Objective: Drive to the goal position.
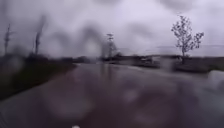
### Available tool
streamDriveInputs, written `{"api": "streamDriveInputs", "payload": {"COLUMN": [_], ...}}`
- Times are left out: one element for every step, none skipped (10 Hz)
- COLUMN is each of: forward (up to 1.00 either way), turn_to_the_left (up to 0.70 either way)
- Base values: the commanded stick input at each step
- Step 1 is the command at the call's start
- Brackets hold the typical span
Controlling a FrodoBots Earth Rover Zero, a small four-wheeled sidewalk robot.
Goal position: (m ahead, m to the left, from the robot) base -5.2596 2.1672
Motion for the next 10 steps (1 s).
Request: {"api": "streamDriveInputs", "payload": {"forward": [0.7, 0.7, 0.7, 0.7, 0.7, 0.7, 0.7, 0.7, 0.7, 0.7], "turn_to_the_left": [0.0, 0.0, 0.0, 0.0, 0.0, 0.0, 0.0, 0.0, 0.0, 0.0]}}
